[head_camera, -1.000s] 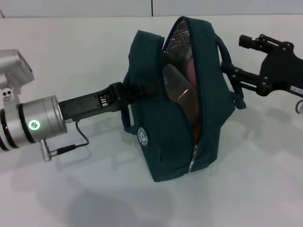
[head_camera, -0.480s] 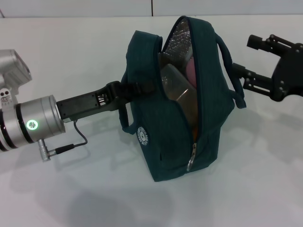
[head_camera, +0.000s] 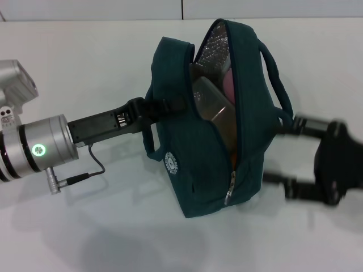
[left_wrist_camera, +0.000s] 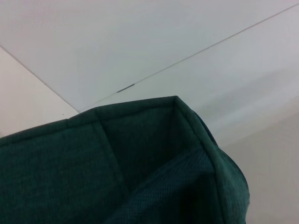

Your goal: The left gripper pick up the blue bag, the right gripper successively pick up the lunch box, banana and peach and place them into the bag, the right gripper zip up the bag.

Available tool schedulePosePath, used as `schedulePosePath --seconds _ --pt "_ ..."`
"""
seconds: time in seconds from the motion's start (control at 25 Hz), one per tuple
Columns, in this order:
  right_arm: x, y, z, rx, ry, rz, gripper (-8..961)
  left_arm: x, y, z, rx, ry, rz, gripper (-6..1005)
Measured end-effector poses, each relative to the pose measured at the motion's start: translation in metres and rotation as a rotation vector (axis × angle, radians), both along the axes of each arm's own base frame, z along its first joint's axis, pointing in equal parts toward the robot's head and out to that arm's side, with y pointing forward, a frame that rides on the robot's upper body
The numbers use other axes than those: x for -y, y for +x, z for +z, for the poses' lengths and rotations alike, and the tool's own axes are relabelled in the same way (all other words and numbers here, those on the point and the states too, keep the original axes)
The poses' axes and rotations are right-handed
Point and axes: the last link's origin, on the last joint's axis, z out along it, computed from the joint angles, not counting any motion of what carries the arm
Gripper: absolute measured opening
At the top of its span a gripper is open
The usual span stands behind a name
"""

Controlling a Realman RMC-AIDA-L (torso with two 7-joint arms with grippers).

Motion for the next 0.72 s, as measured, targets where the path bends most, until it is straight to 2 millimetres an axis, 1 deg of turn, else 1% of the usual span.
schedulePosePath --seconds 0.16,0.32,0.48,0.72 --pt "0.014 0.011 -0.016 0.058 -0.093 0.019 708 0.0 0.0 0.0 0.002 0.002 0.001 40" --pt "0.02 0.024 -0.032 0.087 -0.156 -0.023 707 0.0 0.001 0.0 0.004 0.003 0.001 41" --pt "0.014 0.029 -0.045 0.09 -0.175 -0.064 707 -0.001 0.001 0.0 0.004 0.003 -0.001 42" --pt "0.008 0.028 -0.063 0.106 -0.154 -0.093 706 -0.001 0.003 0.0 0.004 0.0 -0.006 43"
